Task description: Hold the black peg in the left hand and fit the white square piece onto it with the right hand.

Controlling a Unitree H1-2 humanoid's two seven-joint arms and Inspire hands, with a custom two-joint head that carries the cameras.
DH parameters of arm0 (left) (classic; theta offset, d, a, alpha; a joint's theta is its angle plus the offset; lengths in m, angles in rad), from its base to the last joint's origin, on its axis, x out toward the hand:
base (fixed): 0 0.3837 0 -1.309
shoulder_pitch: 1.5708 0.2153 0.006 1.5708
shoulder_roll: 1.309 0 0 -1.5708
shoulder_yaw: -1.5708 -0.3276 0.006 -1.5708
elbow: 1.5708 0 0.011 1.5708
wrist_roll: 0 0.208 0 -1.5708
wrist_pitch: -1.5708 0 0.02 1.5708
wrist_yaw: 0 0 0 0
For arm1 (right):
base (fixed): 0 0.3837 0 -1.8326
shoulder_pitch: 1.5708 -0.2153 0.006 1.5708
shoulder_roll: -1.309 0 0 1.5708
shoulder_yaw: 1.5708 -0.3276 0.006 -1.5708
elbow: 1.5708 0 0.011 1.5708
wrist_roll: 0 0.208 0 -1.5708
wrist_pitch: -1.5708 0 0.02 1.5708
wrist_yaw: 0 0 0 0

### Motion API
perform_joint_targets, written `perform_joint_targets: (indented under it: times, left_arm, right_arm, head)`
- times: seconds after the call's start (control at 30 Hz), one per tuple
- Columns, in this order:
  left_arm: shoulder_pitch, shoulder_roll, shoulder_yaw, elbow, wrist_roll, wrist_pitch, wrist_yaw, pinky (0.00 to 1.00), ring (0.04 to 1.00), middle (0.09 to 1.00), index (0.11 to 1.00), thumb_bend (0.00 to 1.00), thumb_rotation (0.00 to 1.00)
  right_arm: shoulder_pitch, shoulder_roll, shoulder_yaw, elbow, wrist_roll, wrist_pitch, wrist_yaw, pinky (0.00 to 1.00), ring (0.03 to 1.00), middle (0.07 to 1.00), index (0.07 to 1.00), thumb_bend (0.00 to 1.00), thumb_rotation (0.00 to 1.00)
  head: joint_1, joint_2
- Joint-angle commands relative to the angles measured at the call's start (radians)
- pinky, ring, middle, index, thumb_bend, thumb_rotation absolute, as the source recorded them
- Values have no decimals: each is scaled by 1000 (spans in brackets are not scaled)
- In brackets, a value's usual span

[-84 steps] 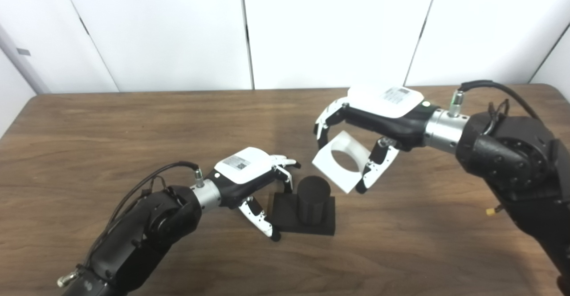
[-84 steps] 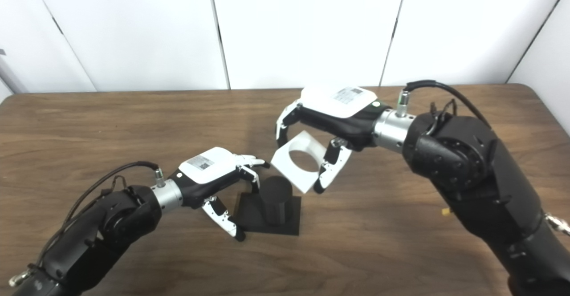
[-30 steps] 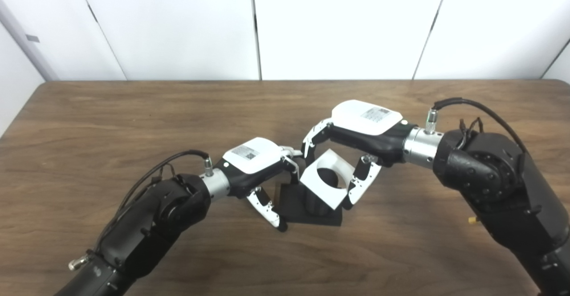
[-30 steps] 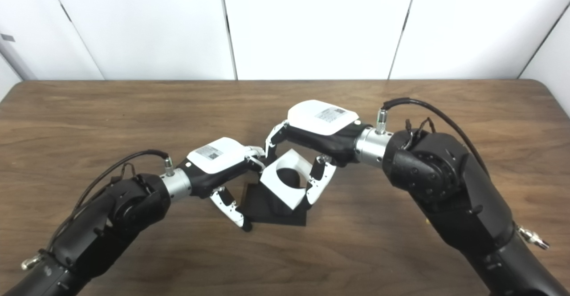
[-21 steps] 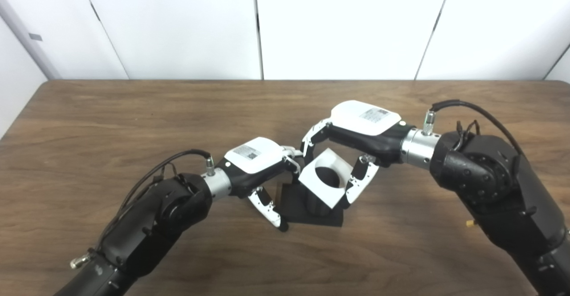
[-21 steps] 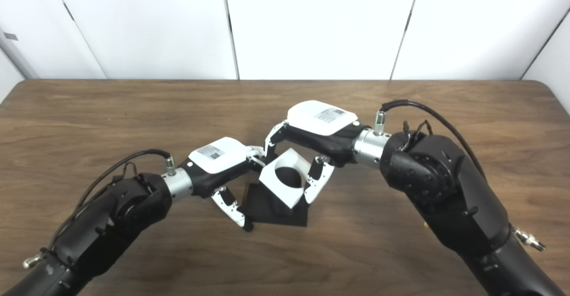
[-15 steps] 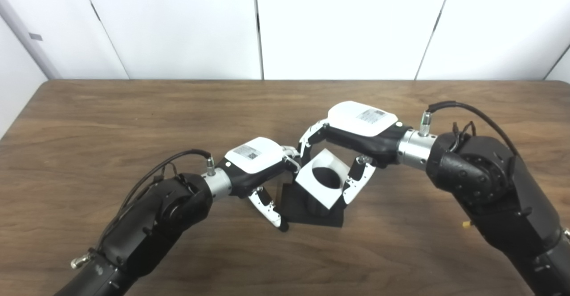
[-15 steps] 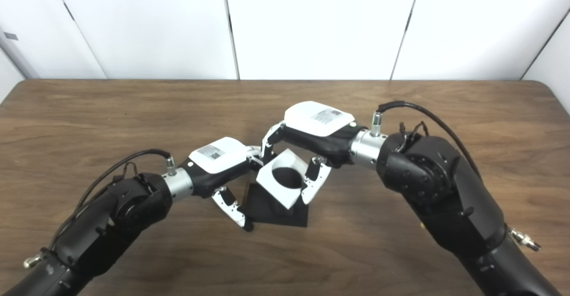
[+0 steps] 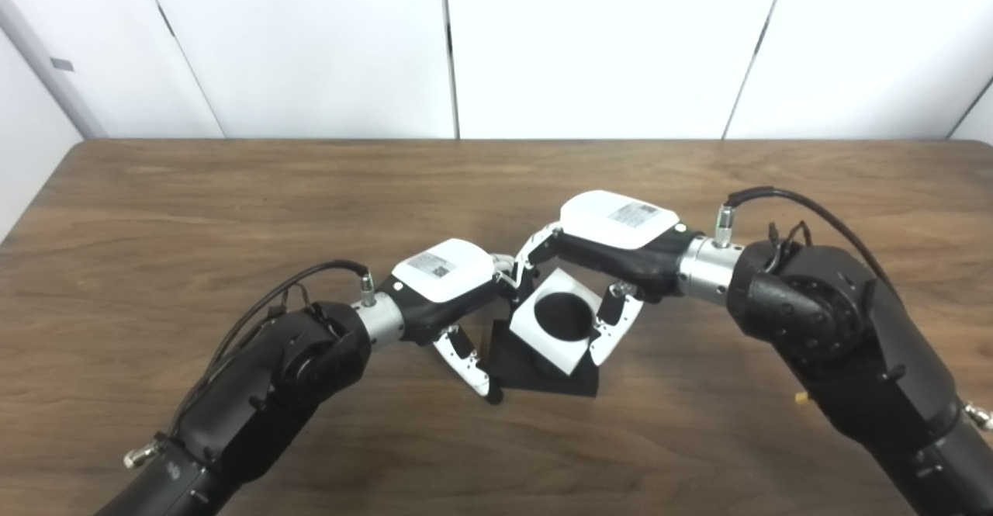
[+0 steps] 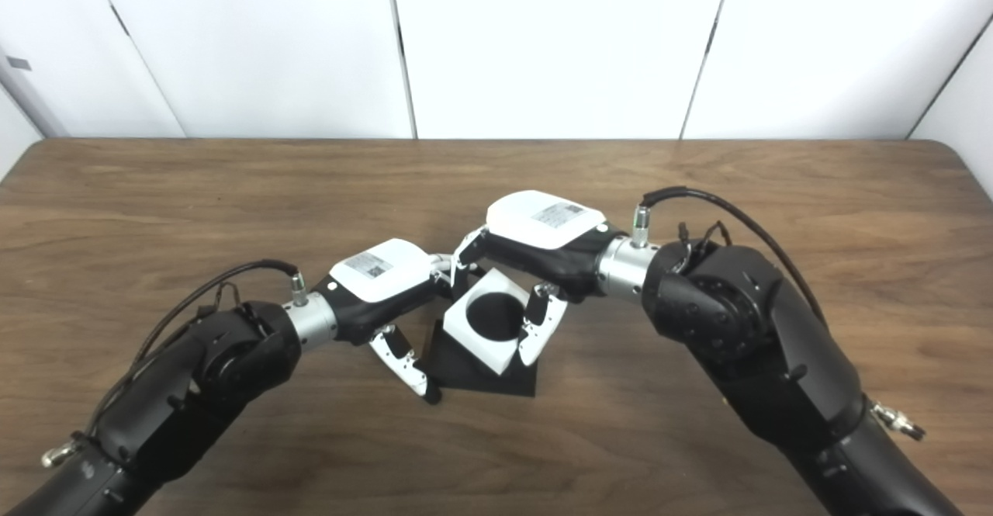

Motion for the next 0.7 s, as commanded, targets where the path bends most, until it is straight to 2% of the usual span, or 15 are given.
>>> perform_joint_targets:
  times: [0.0, 0.1, 0.17, 0.2, 0.3, 0.4, 0.67]
  left_arm:
    - [19, -9, -39, 31, 32, 15, -64, 838, 921, 932, 492, 522, 74]
    - [18, -8, -39, 33, 35, 11, -62, 838, 919, 929, 492, 522, 74]
    - [17, -6, -40, 30, 39, 16, -68, 840, 924, 930, 492, 522, 74]
    - [17, -5, -40, 28, 40, 18, -70, 842, 925, 929, 492, 522, 74]
    - [19, -2, -38, 29, 39, 14, -60, 833, 914, 924, 492, 522, 74]
    - [20, 0, -36, 26, 36, 16, -61, 843, 914, 923, 492, 522, 73]
    - [19, 3, -34, 25, 31, 17, -63, 841, 911, 928, 492, 523, 73]
  right_arm:
    - [-16, 14, 15, -4, 17, -35, -10, 761, 778, 736, 479, 522, 131]
    - [-34, -13, 52, -7, -32, 30, 85, 766, 797, 769, 487, 520, 136]
    - [-48, -30, 72, -6, -48, 83, 157, 730, 798, 792, 493, 520, 139]
    - [-52, -35, 77, -5, -52, 99, 180, 695, 790, 808, 607, 662, 132]
    - [-68, -53, 97, -7, -69, 156, 251, 683, 816, 850, 770, 820, 133]
    - [-72, -65, 98, -11, -69, 172, 268, 700, 829, 864, 824, 860, 142]
    - [-76, -74, 83, -25, -62, 184, 258, 742, 845, 878, 859, 877, 145]
  head:
    - [0, 0]
    - [0, 1]
    - [-3, -2]
    - [-3, -2]
    - [-4, -2]
    - [-6, -1]
    - [-4, -2]
